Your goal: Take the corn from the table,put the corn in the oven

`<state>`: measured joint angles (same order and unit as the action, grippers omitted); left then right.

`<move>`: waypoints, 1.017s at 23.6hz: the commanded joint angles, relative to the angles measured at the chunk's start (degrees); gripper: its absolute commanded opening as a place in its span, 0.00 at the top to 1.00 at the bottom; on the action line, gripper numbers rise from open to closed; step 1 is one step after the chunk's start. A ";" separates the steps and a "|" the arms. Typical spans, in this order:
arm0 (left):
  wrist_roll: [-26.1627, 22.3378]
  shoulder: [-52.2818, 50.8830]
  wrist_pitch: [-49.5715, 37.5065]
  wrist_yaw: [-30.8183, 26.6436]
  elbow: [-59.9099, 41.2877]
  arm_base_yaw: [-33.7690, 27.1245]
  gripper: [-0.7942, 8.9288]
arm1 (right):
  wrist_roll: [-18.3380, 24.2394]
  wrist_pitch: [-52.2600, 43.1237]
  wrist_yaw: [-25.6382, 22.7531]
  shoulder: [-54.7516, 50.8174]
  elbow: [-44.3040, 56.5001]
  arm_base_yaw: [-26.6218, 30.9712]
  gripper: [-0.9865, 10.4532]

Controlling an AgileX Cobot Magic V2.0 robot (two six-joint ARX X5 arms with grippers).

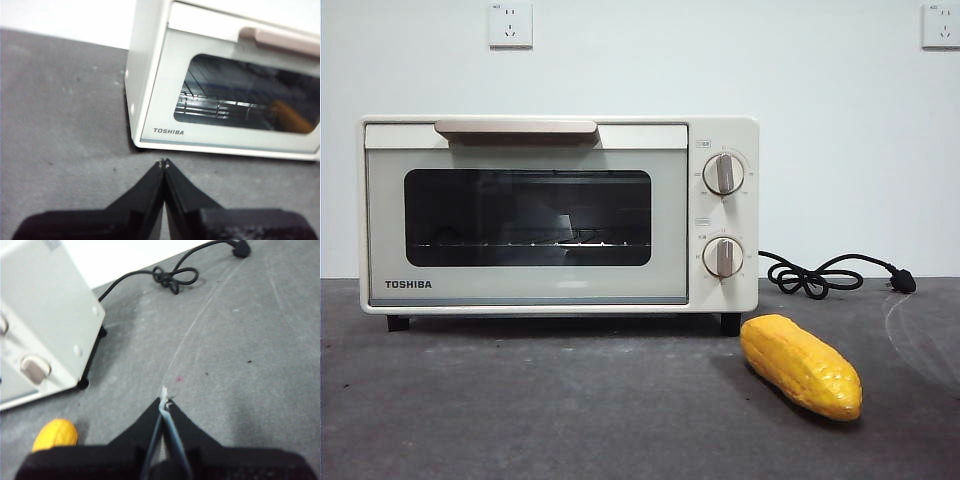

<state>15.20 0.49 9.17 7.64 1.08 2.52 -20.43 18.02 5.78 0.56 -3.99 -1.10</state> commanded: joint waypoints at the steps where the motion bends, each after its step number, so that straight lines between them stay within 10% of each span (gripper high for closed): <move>1: 4.72 -0.11 -1.42 -0.15 -0.13 -0.17 0.92 | -2.95 -0.55 -0.72 -0.04 0.50 0.00 0.91; 24: 16.06 2.34 -14.43 11.98 12.85 -0.17 0.92 | -4.85 -4.74 10.54 5.88 -20.26 0.00 0.91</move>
<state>30.72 2.44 -4.73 19.20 12.47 2.52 -25.08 13.65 15.59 5.45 -22.48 -1.10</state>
